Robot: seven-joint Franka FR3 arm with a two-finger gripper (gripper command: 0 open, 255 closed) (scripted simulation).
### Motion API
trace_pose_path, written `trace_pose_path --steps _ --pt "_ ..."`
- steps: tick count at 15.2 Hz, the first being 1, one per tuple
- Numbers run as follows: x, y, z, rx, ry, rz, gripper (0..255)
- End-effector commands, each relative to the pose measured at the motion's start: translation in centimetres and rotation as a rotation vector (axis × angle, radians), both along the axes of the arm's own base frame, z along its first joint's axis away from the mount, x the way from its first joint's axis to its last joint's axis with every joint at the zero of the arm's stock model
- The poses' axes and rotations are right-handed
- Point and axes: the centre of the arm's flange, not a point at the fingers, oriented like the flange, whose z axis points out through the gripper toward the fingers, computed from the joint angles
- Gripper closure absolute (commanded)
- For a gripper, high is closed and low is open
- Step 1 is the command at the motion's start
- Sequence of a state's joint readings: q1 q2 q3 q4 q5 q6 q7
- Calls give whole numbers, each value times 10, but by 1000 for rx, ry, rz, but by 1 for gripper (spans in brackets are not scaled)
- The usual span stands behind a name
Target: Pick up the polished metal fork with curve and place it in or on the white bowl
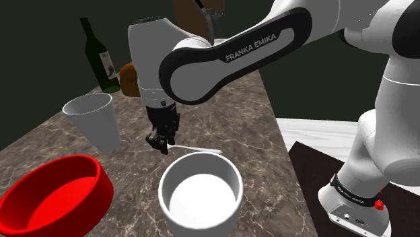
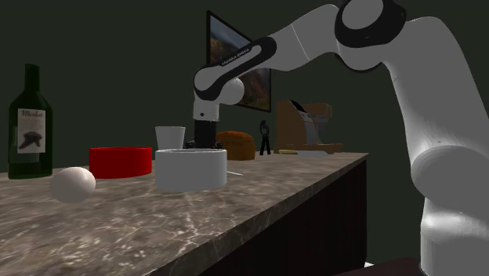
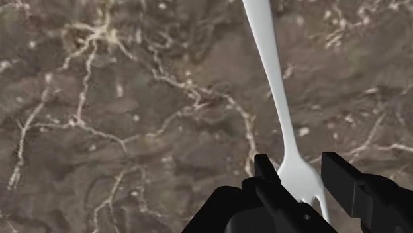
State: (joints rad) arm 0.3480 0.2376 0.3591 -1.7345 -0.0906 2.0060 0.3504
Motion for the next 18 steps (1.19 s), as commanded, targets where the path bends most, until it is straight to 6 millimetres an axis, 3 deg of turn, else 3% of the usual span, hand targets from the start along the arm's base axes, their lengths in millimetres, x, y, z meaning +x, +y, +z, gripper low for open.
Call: trace_pose_path --steps 1,8,18 --pt "-2 2 -2 0 5 4 255" --pt "-2 2 -2 0 5 4 255" --pt "-2 2 50 0 5 4 255"
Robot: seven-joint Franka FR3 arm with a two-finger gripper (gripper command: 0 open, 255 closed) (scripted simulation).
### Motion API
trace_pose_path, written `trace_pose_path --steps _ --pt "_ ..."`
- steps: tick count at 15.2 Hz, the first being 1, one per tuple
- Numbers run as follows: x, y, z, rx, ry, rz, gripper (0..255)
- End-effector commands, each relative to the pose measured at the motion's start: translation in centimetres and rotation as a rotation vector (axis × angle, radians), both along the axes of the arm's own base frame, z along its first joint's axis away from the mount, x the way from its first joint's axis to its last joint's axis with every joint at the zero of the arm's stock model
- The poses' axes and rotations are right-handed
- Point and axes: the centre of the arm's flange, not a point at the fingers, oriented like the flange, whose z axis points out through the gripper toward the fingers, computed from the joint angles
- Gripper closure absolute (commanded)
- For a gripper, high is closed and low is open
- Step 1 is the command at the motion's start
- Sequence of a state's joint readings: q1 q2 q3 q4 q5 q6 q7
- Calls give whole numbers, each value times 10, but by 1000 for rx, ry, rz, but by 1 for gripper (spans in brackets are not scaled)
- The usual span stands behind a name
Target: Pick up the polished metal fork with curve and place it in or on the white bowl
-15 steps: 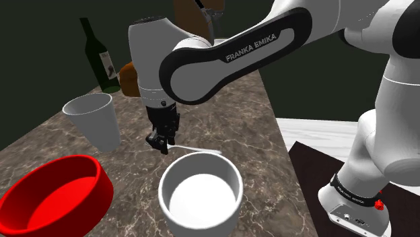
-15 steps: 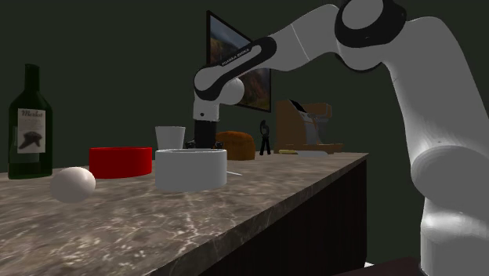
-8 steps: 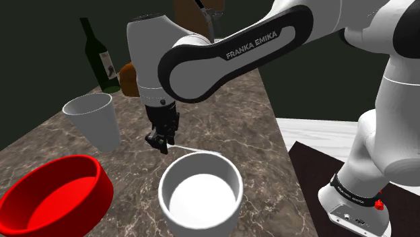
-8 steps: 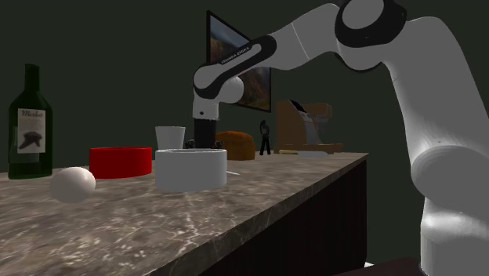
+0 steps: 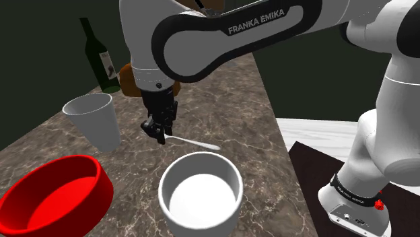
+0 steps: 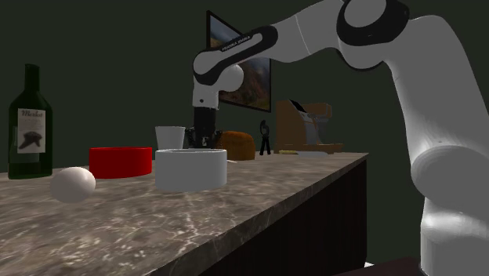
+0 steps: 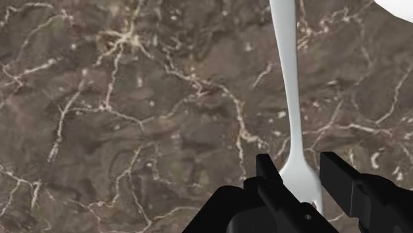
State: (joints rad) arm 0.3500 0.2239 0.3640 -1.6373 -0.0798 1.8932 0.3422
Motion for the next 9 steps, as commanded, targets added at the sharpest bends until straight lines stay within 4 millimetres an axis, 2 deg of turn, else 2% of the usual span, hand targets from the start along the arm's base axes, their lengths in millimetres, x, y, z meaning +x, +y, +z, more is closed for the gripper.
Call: trace_pose_path --steps 1,9 --pt "-2 0 11 0 0 0 255" --pt "-2 0 53 0 0 0 255"
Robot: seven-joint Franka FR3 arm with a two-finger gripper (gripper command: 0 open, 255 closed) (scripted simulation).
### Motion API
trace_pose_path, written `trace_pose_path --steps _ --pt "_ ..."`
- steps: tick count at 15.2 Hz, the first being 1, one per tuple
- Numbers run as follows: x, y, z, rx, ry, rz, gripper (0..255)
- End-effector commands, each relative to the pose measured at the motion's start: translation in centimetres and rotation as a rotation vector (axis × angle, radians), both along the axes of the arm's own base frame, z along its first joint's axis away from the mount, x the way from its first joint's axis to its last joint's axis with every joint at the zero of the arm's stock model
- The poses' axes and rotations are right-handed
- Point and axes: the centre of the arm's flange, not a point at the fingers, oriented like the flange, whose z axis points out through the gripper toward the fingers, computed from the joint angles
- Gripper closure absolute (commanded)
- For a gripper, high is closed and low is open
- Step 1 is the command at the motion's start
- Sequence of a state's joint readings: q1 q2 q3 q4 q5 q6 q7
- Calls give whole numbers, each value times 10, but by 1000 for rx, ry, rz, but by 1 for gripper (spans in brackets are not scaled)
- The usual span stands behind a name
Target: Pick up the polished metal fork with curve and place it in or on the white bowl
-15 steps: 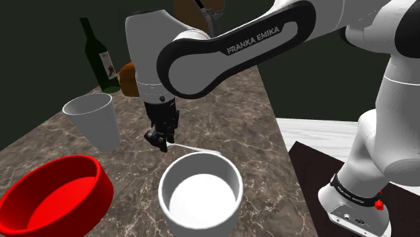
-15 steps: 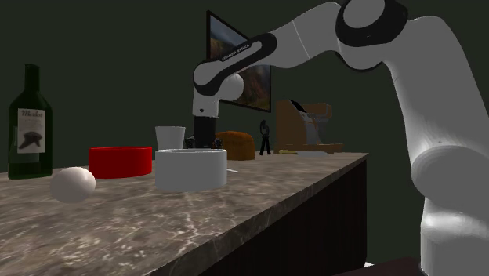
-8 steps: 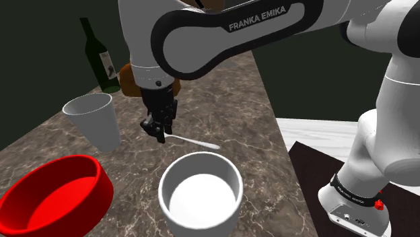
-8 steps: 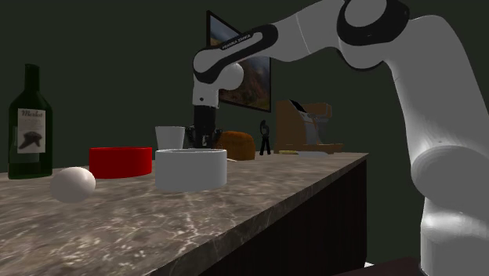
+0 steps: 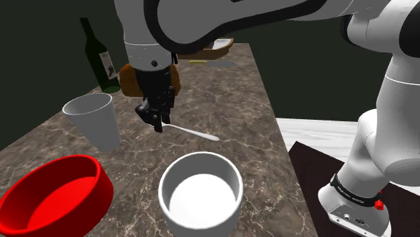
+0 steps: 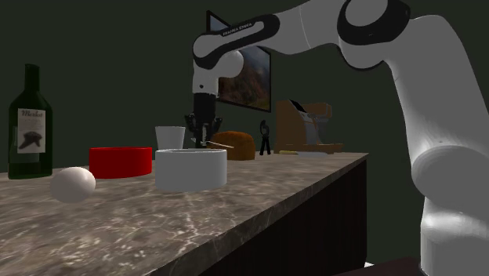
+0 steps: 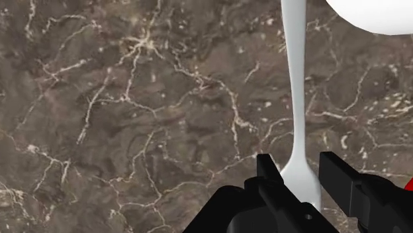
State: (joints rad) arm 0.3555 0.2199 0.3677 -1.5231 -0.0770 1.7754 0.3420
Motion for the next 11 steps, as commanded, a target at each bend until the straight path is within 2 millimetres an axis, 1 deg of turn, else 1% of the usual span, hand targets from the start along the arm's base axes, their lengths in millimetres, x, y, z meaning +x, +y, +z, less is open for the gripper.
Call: trace_pose_path --steps 1,10,11 --pt "0 0 12 0 0 0 255" --pt "0 0 59 0 0 0 255" --pt "0 0 61 0 0 0 255"
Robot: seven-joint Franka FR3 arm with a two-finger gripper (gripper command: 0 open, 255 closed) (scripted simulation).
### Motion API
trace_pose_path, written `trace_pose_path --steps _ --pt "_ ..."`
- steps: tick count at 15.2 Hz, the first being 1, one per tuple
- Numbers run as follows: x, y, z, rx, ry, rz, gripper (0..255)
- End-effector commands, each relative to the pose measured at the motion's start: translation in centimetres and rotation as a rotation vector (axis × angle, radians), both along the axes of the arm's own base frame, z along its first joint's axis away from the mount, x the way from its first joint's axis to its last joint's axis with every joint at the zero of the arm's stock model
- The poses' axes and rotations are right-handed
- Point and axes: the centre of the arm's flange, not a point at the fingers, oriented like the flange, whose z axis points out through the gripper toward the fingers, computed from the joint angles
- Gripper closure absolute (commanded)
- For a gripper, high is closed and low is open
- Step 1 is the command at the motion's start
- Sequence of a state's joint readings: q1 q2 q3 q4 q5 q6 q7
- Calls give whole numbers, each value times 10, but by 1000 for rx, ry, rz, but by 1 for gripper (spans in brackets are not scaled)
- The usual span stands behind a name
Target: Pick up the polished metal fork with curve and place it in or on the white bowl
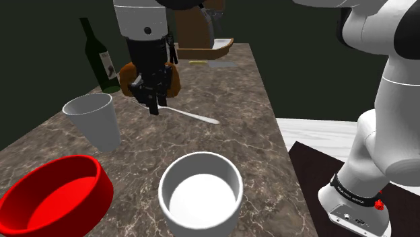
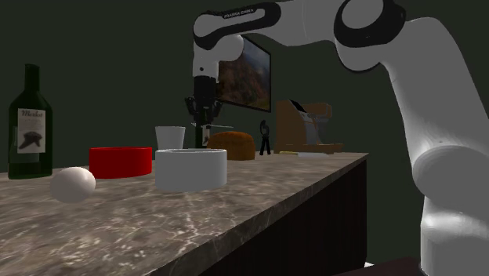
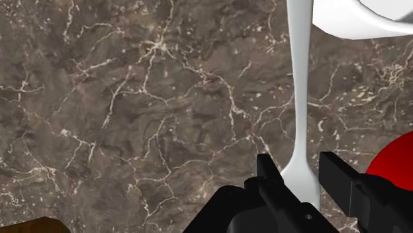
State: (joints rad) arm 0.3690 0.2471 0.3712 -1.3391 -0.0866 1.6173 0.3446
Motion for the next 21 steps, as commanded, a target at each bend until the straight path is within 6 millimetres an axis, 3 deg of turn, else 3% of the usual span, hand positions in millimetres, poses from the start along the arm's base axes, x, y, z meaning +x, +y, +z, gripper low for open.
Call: trace_pose_path --steps 1,15,21 --pt "-12 4 4 0 0 0 255" --pt "-195 56 10 0 0 0 255" --pt "-195 56 -22 0 0 0 255"
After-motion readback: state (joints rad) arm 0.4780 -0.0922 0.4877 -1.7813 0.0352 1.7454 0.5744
